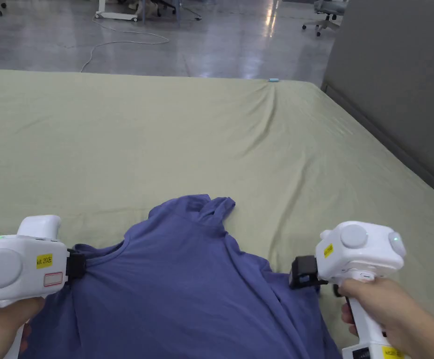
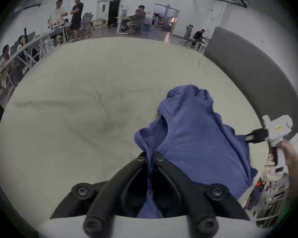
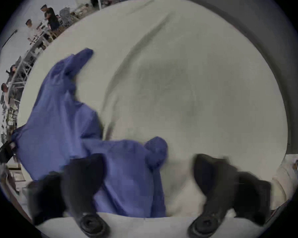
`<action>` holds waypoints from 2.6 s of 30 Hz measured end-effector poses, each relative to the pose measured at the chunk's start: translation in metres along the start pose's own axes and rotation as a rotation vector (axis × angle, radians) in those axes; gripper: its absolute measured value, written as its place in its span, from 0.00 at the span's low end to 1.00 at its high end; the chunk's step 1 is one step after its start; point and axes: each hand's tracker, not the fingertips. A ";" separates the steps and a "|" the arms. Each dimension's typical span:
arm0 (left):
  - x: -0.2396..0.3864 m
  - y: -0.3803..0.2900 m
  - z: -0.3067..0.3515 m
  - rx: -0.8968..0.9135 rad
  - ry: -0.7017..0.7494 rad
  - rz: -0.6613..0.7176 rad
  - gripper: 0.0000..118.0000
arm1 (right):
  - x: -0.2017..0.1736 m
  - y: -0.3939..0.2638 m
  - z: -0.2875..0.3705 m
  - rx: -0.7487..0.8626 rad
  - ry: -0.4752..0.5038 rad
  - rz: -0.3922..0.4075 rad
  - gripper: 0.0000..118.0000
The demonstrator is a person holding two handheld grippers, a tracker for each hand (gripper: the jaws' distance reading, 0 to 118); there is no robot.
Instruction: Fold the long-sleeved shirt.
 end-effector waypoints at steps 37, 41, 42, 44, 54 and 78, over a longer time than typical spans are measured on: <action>-0.015 0.336 0.395 0.737 0.019 0.093 0.00 | -0.084 0.152 0.549 0.860 0.114 0.195 0.03; -0.029 0.384 0.387 0.763 0.026 0.156 0.00 | -0.107 0.190 0.567 0.887 0.113 0.186 0.03; -0.033 0.394 0.383 0.766 0.029 0.181 0.00 | -0.113 0.199 0.571 0.896 0.092 0.178 0.03; -0.039 0.408 0.378 0.779 0.012 0.231 0.00 | -0.119 0.216 0.574 0.914 0.086 0.178 0.03; -0.051 0.392 0.269 0.686 0.081 0.161 0.00 | -0.120 0.241 0.471 0.834 0.045 0.215 0.03; -0.122 -0.037 0.063 -0.060 0.060 0.201 0.00 | 0.023 -0.061 0.088 0.260 0.269 0.133 0.03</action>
